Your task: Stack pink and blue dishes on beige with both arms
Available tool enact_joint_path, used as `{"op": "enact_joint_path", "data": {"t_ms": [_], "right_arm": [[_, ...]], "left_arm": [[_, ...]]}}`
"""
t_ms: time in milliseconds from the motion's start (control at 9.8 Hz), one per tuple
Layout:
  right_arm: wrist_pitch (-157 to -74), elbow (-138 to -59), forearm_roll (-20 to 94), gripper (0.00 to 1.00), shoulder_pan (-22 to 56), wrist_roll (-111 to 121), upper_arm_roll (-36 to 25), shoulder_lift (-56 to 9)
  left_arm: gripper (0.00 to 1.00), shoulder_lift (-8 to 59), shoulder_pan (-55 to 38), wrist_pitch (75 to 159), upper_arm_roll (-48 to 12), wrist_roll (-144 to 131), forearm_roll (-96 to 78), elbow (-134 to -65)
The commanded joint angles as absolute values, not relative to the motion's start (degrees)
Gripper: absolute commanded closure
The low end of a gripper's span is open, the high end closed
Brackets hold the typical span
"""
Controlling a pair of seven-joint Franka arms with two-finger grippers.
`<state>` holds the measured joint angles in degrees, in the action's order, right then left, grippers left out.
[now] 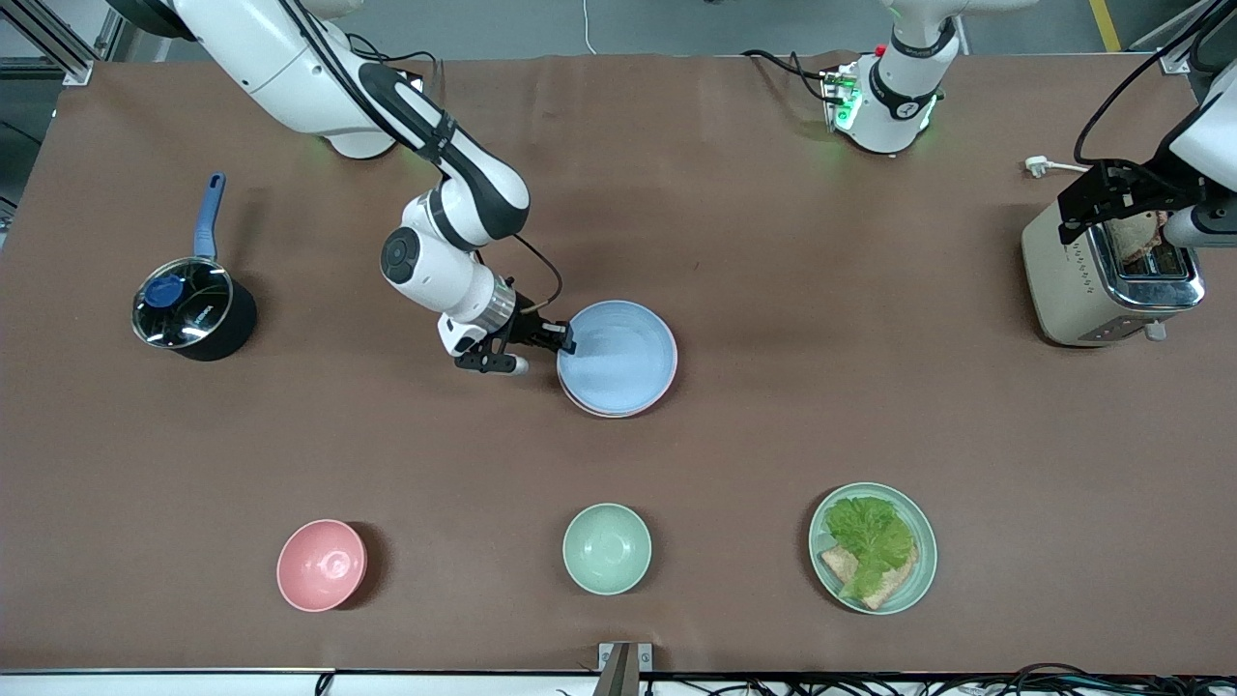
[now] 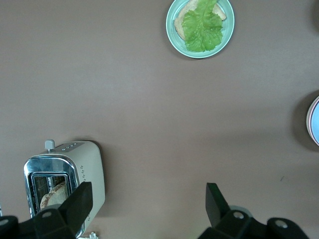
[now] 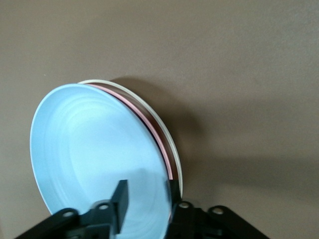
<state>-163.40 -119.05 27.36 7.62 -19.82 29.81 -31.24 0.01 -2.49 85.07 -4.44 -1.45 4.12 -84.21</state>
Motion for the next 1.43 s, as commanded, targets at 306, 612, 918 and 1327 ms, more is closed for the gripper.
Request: {"op": "enact_joint_path", "data": {"t_ms": [306,612,918,1327], "right_arm": [[-149.5,-112.11,23.14,0.0,-0.15,-17.77,28.14,-22.94],[-121.11,-98.56,11.2,0.0,-1.14,-17.75,20.06,-19.27],[-106.99,-97.29,2.92,0.0,-1.06,-16.35,9.18,-8.39],[-99.96,-97.21,-0.88,0.0,-2.9,-15.39,2.56,1.99]], "left_arm": [[0.0,-0.53,-2.9,84.29,-4.13,-0.79,3.16,-86.57],[0.0,-0.27,-2.81,84.29,-4.13,-0.79,3.08,-86.22],[0.0,-0.35,-2.81,84.29,-4.22,-1.14,2.47,-86.4],[0.0,-0.52,-3.16,84.29,-4.48,-0.7,2.29,-86.74]]}}
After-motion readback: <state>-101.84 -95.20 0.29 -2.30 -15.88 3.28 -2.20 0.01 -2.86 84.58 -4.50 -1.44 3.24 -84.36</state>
